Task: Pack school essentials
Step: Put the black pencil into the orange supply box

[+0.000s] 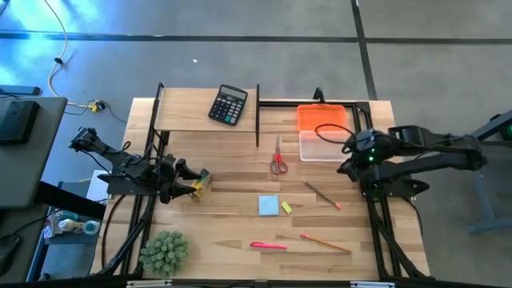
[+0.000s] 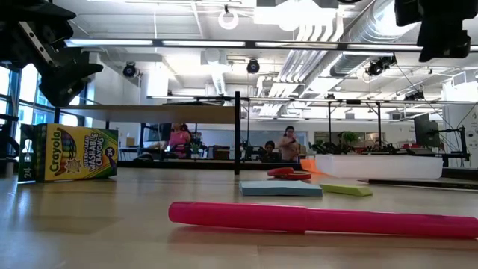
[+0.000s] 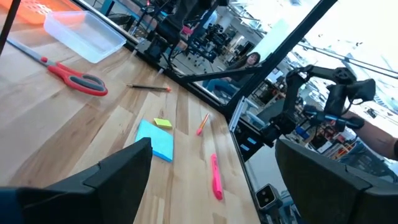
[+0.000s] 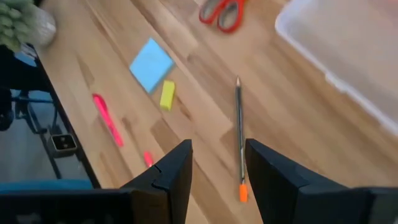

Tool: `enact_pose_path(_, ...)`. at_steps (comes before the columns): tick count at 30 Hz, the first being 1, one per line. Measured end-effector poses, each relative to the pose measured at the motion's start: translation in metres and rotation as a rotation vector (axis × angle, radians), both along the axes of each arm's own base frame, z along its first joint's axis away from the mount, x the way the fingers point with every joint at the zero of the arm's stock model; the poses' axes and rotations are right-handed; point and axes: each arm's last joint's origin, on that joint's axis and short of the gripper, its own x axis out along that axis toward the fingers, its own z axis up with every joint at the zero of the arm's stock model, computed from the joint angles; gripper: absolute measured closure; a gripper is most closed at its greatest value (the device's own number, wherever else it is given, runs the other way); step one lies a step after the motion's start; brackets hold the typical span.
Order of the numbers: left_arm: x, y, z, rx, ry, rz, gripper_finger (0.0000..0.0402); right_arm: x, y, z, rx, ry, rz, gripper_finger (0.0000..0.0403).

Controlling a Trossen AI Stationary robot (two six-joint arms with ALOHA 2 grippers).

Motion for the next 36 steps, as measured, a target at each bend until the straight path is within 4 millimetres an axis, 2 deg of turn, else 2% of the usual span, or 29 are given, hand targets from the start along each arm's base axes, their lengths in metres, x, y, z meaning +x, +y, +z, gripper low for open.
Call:
enact_pose_path(16, 0.000, 0.000, 0.000, 0.001, 0.001, 0.003, 0.0074, 0.021, 0.036, -0.015, 0.093, 0.180, -0.028, 0.0265)
enact_pose_path(28, 0.000, 0.000, 0.000, 0.001, 0.000, 0.004, 0.0074, 0.039, 0.062, -0.036, 0.001, 0.337, 0.110, 0.0265)
enact_pose_path(36, 0.000, 0.000, 0.000, 0.000, 0.000, 0.011, 0.0074, 0.054, 0.072, -0.055, -0.096, 0.450, 0.147, 0.0259)
